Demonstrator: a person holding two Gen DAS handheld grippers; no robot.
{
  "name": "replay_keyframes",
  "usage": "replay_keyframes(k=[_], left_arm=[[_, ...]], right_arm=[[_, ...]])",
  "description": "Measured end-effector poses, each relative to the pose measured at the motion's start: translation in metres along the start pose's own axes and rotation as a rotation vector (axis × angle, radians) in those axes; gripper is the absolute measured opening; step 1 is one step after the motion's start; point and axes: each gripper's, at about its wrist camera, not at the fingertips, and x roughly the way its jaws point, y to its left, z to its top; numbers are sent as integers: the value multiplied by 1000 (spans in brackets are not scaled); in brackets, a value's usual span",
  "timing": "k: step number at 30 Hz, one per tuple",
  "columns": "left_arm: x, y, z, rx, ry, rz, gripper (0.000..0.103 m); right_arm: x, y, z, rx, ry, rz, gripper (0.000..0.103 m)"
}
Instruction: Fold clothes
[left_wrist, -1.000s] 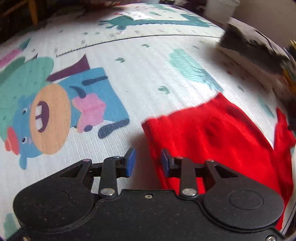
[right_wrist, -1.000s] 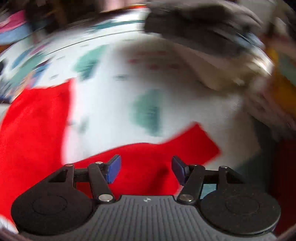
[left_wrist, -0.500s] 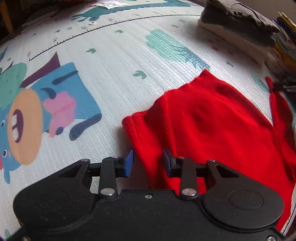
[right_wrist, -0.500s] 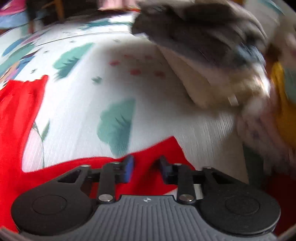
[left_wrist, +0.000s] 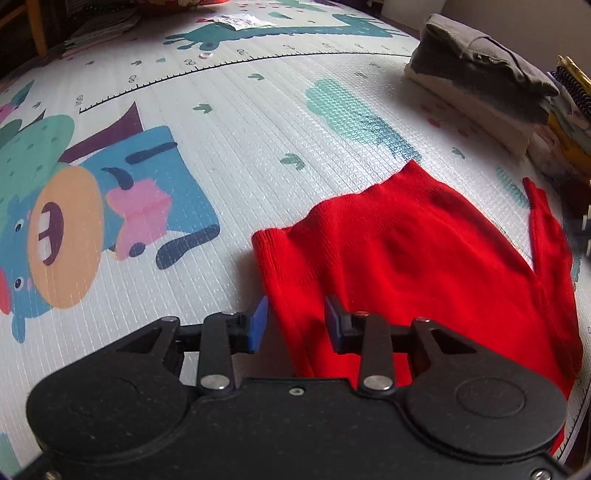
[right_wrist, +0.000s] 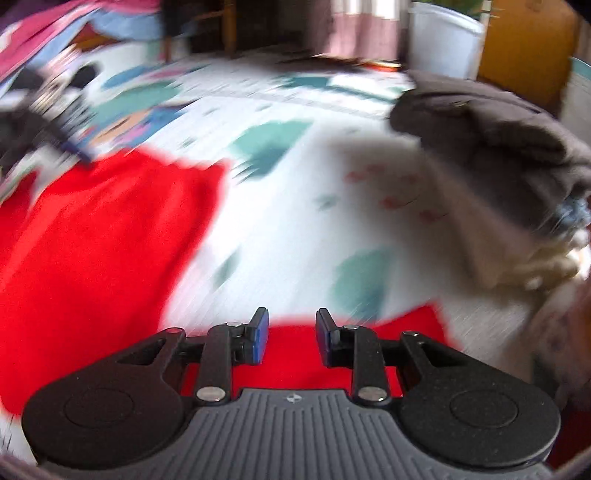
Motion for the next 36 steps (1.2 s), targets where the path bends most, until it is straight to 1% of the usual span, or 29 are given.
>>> replay_keyframes(k=[1, 2, 3, 6, 7, 10, 11, 12, 14, 16, 17, 18, 19, 20, 21, 22, 23, 24, 25, 26, 27, 28, 29, 30, 32, 33, 34, 35, 36], left_arm=[[-1, 0, -1, 0, 1, 1, 32], [-2, 1, -2, -2, -1, 4, 32], [-4, 2, -3, -5, -3, 7, 32], [-8, 6, -3, -22, -18, 10, 32], [-8, 9, -2, -32, -23, 14, 32], [-5, 20, 3, -118, -39, 2, 32], [-3, 23, 6, -146, -43, -4, 32], [-1, 26, 8, -170, -44, -6, 32], [3, 31, 10, -202, -41, 3, 32], [8, 37, 8, -249, -30, -8, 32], [10, 40, 6, -282, -27, -22, 32], [12, 43, 4, -319, -18, -62, 32], [14, 44, 2, -334, -10, -85, 32], [17, 43, 1, -346, -2, -108, 32], [15, 39, 2, -309, -14, -108, 29], [14, 34, 2, -272, -26, -107, 4], [13, 29, 3, -234, -39, -107, 4], [12, 24, 4, -197, -52, -107, 4], [8, 22, 5, -152, -95, -113, 4], [11, 21, 5, -111, -108, -104, 4], [22, 18, 3, -61, -72, -23, 7], [34, 14, 1, -11, -39, 56, 14], [32, 10, 1, 15, -93, 77, 20], [31, 9, 2, -2, -79, 122, 35], [19, 14, 4, -79, -95, 119, 37], [9, 16, 3, -87, -126, 121, 39], [1, 14, 2, -67, -145, 132, 35], [-4, 11, 1, -43, -151, 105, 35], [-8, 7, 1, -19, -157, 79, 35]], right_arm=[[8, 6, -13, 5, 49, 1, 32], [8, 7, -20, 22, 34, -4, 39], [5, 7, -25, 41, 5, -10, 39], [3, 7, -12, 81, -7, 13, 40], [8, 8, -2, 83, -14, 23, 40], [25, 11, 33, 84, -40, 54, 40], [35, 6, 48, 133, -48, 87, 42], [46, 0, 64, 193, -55, 125, 50], [66, -5, 89, 268, -68, 153, 60], [90, -6, 109, 288, -43, 157, 62], [100, -3, 115, 275, -32, 163, 61], [109, 0, 121, 258, -22, 172, 58], [118, 3, 126, 242, -12, 181, 54], [123, 6, 129, 220, -12, 187, 47], [127, 9, 131, 201, -17, 196, 27], [127, 10, 132, 193, -7, 198, 10], [123, 8, 132, 195, -11, 193, 7], [115, 4, 130, 212, -28, 177, 7], [107, 0, 127, 232, -48, 157, 7], [98, -5, 125, 252, -67, 137, 7], [99, -5, 121, 241, -44, 109, 10], [107, -2, 119, 205, 4, 69, 11], [110, 2, 116, 171, 0, 44, 18], [110, 7, 116, 148, -14, 9, 38], [102, 10, 118, 142, -39, -47, 54], [95, 13, 118, 125, -70, -62, 57], [87, 15, 117, 105, -105, -74, 57], [79, 18, 116, 84, -140, -86, 57], [71, 22, 115, 51, -183, -80, 57]])
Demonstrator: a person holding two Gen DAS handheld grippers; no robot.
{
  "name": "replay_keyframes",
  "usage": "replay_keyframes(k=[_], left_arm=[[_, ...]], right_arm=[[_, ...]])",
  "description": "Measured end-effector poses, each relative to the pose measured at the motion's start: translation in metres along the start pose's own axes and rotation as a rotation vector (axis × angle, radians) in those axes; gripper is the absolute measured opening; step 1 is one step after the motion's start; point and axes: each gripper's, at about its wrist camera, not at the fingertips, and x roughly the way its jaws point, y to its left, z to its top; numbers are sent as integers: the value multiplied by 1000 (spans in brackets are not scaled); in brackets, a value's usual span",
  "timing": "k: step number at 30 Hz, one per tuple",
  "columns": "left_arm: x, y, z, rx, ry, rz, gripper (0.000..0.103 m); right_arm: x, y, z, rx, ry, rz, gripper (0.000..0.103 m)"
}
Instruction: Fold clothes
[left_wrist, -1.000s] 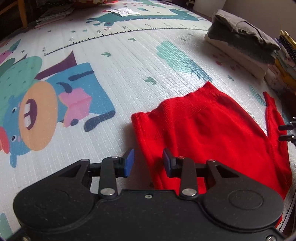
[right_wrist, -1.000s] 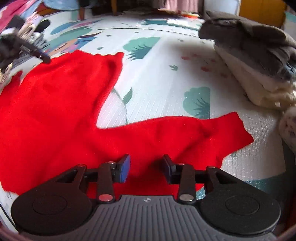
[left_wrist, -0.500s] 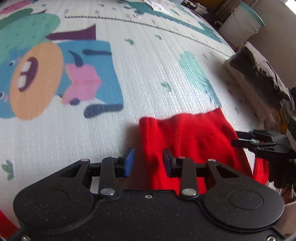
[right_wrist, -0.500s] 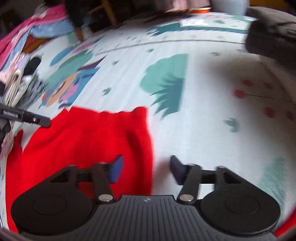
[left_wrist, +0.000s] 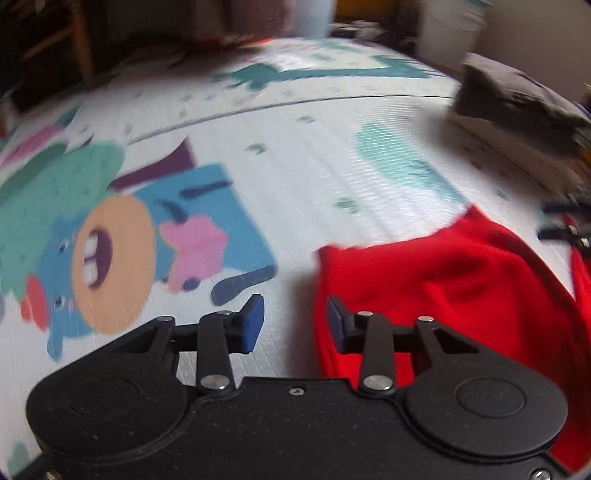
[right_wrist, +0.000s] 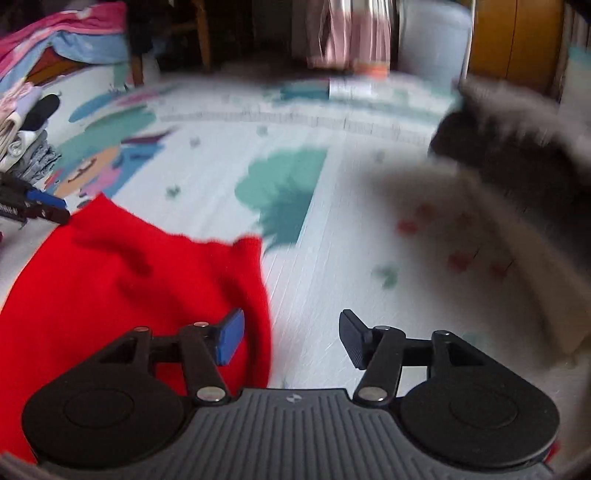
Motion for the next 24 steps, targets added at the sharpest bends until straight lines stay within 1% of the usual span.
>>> replay_keyframes(k=[1, 2, 3, 4, 5, 6, 8, 9, 10, 11, 12, 14, 15, 17, 18, 19, 20, 21, 24], left_arm=[[-4, -3, 0, 21, -6, -29, 35], [-3, -8, 0, 34, -1, -55, 35], [1, -14, 1, 60, 3, -64, 35], [6, -18, 2, 83, 4, -83, 35], [14, -21, 5, 104, 10, -84, 36], [22, -24, 7, 123, 19, -84, 36], [50, -13, 3, 74, 117, -83, 39], [51, -13, 4, 91, 111, -64, 45], [52, -13, 4, 105, 105, -46, 46], [51, -10, 7, 67, 117, -55, 45], [46, -10, 10, 48, 94, -73, 44], [35, -10, 14, 11, 48, -109, 44], [36, -14, 14, 30, 49, -119, 44], [37, -23, 13, 68, 52, -139, 44], [44, -28, 9, 115, 97, -106, 44], [47, -29, 4, 160, 121, -69, 39], [38, -29, 3, 178, 106, -73, 39], [29, -29, 2, 196, 90, -78, 39], [-8, -29, -5, 201, 32, -135, 39]], right_arm=[[-2, 5, 0, -36, -23, 33, 57], [-3, 11, 1, -74, -41, 70, 53], [3, 21, 2, -126, -30, 93, 50], [12, 28, 6, -152, -14, 121, 47], [21, 32, 10, -145, -7, 150, 43], [32, 32, 14, -134, 17, 160, 43], [57, 30, 23, -112, 73, 170, 43], [65, 23, 23, -83, 94, 174, 44], [73, 15, 23, -50, 113, 179, 43], [73, 14, 25, -52, 121, 175, 42], [72, 14, 29, -62, 127, 170, 42], [60, 15, 33, -55, 44, 194, 42], [57, 19, 32, -63, 11, 208, 42], [72, 19, 31, -73, 96, 175, 43], [81, 19, 30, -78, 146, 156, 50], [83, 14, 30, -53, 136, 161, 52], [82, 12, 33, -42, 137, 148, 52], [81, 10, 36, -35, 144, 129, 52], [51, 13, 35, -34, 57, 171, 51]])
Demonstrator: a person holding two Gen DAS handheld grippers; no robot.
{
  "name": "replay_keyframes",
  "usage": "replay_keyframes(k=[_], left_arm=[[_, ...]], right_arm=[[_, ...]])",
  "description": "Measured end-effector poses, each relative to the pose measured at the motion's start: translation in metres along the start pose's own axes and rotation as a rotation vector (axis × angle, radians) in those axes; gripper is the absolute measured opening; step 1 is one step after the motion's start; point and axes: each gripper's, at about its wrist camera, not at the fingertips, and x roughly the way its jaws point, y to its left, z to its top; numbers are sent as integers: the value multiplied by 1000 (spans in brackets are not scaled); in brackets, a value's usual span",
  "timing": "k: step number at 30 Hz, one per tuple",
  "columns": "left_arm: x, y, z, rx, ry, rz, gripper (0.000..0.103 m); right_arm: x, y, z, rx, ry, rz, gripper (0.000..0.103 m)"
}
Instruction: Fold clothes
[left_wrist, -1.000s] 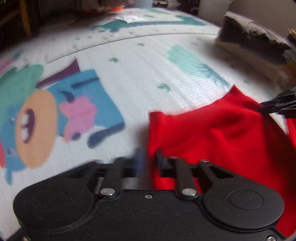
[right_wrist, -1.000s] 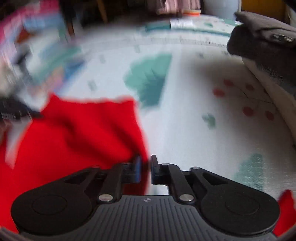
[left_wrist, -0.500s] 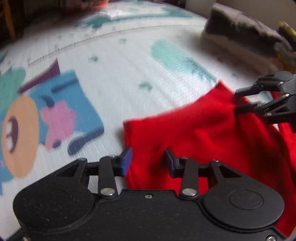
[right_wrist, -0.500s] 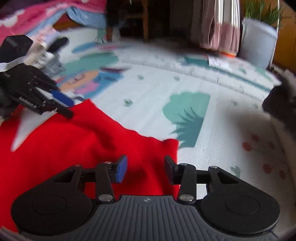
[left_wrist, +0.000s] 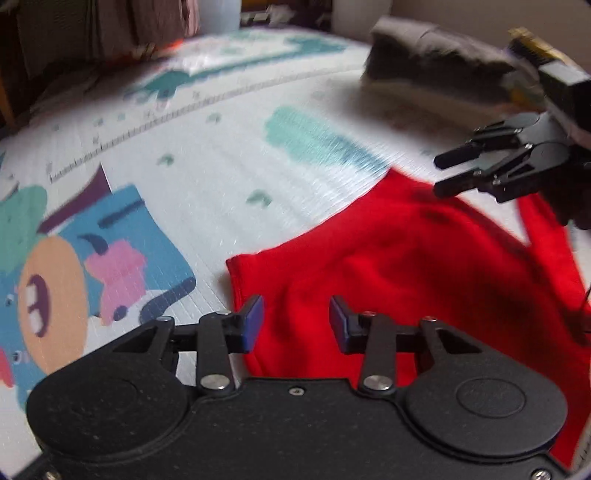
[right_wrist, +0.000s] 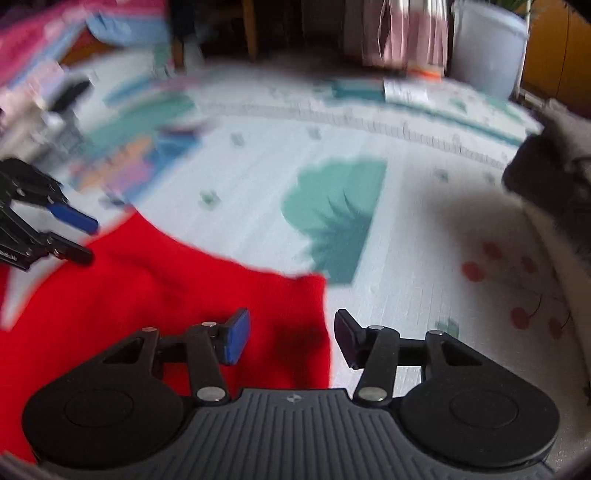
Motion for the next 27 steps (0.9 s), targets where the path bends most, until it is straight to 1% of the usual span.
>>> replay_keyframes(k=[1, 3, 4, 5, 6, 7, 8, 10, 11, 12, 13, 15, 16, 17, 18, 19, 20, 21, 22, 24, 25, 26, 27], left_arm=[[-10, -3, -4, 4, -13, -16, 39], [-16, -10, -17, -13, -6, -42, 39], [-11, -15, -24, -8, 28, -39, 39], [5, -18, -31, -2, 97, -25, 39], [9, -20, -37, 18, 104, -14, 41], [13, -22, -44, 37, 110, -3, 40], [3, -26, -44, 35, 88, -1, 40], [-16, -34, -44, 32, 43, 2, 39], [-26, -37, -45, 30, 21, 4, 39], [-36, -41, -45, 29, -1, 5, 39], [-43, -50, -50, 50, -7, -12, 39], [-50, -71, -68, 91, 7, -43, 39], [-52, -81, -79, 112, 27, -57, 39], [-54, -91, -94, 131, 51, -58, 39], [-52, -98, -108, 153, 82, -37, 39], [-52, -103, -122, 179, 96, -18, 39], [-52, -108, -136, 205, 109, 0, 39], [-58, -113, -140, 218, 102, 14, 39], [-64, -119, -142, 224, 104, 25, 39], [-76, -127, -147, 200, 64, 14, 39], [-77, -130, -151, 189, 77, -2, 39], [-72, -132, -157, 187, 109, -3, 39], [-68, -134, -163, 182, 138, -5, 39]], right_arm=[[-11, 7, -5, -14, -20, 17, 51], [-32, 23, -20, -50, -43, 63, 52], [-43, 30, -30, -79, -28, 83, 53], [-45, 39, -42, -117, 22, 73, 57], [-40, 45, -54, -139, 90, 52, 56], [-35, 49, -66, -156, 161, 30, 54], [-41, 48, -76, -144, 129, 28, 54], [-60, 50, -82, -124, 88, 28, 52], [-74, 54, -85, -118, 42, 37, 53], [-88, 59, -88, -126, 7, 63, 52], [-99, 67, -92, -154, -7, 82, 52], [-112, 85, -106, -221, 9, 97, 52], [-116, 93, -113, -246, 25, 114, 52], [-114, 99, -122, -276, 69, 104, 52], [-110, 105, -132, -305, 120, 88, 54], [-100, 107, -140, -312, 198, 67, 55], [-99, 103, -143, -273, 204, 69, 58], [-101, 98, -145, -224, 191, 75, 56], [-106, 99, -142, -228, 163, 70, 55], [-117, 103, -134, -260, 99, 54, 55], [-118, 105, -134, -267, 107, 49, 55], [-112, 105, -137, -264, 162, 43, 58], [-108, 100, -140, -229, 193, 52, 61]])
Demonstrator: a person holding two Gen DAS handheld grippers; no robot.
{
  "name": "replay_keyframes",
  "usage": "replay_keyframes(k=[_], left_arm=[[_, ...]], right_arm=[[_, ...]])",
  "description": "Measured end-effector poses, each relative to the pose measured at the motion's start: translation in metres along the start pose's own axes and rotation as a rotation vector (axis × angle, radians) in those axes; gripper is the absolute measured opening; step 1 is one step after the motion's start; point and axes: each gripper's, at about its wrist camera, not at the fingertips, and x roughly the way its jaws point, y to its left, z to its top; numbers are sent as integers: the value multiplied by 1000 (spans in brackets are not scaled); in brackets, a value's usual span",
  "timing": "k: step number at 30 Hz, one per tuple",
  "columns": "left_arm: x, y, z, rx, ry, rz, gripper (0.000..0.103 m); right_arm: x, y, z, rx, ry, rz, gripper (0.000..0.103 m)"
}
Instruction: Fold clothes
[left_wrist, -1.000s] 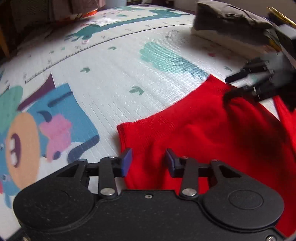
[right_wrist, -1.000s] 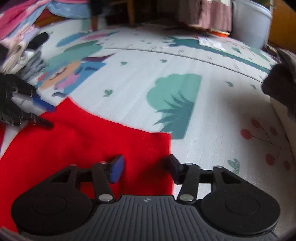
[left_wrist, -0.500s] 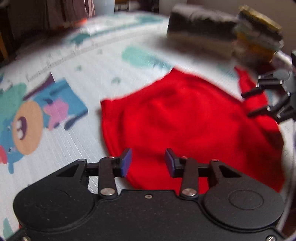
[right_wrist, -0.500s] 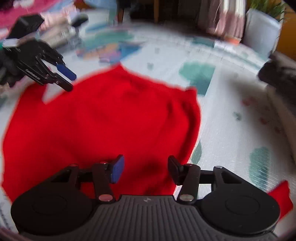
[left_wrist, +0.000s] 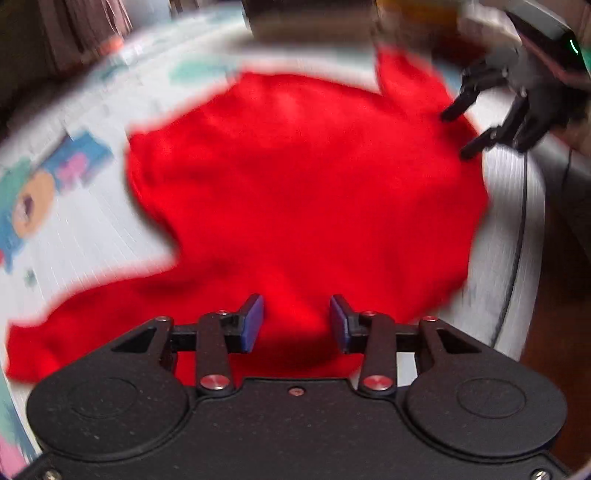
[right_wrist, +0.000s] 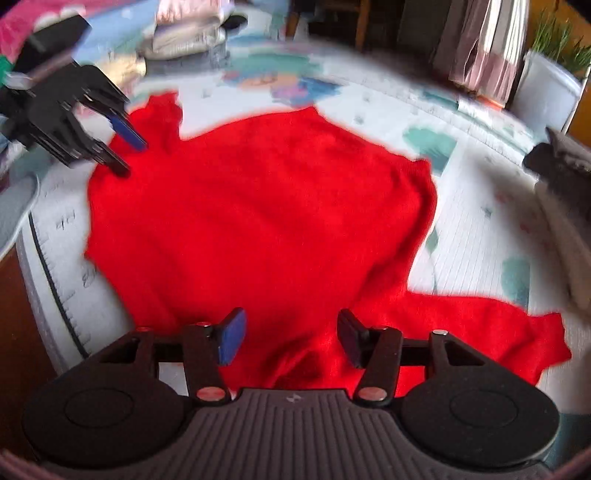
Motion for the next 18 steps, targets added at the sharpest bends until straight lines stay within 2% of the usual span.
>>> replay_keyframes(k=[1, 2, 3, 5, 7, 8, 9, 11, 13, 15, 18], left_arm=[[1, 5, -1, -56, -18, -16, 41], [0, 9, 3, -86, -1, -9, 43], [-4, 6, 9, -68, 0, 34, 42], [-16, -3, 16, -8, -64, 26, 39], [-8, -11, 8, 6, 8, -25, 40], [3, -12, -1, -11, 78, -40, 44], [0, -14, -7, 8, 37, -49, 47], [-5, -14, -1, 55, 57, -60, 47], [-17, 1, -1, -27, -4, -62, 47], [-28, 25, -2, -92, -45, 36, 47], [-31, 68, -12, -138, -46, 200, 47]], right_arm=[[4, -6, -4, 40, 20, 20, 62], [4, -8, -4, 51, 37, 20, 61], [1, -6, -2, 40, 24, 17, 58], [-4, 1, 3, 11, -14, 10, 57], [-9, 8, 7, -18, -53, 3, 57], [0, 7, 5, -8, -8, 9, 57], [10, 5, 3, 6, 52, 19, 60], [11, -4, 5, 77, 70, 42, 61], [8, -6, 10, 67, 63, 39, 60], [0, -4, 12, 42, 21, 24, 60], [0, 2, 15, 20, -4, 24, 60]])
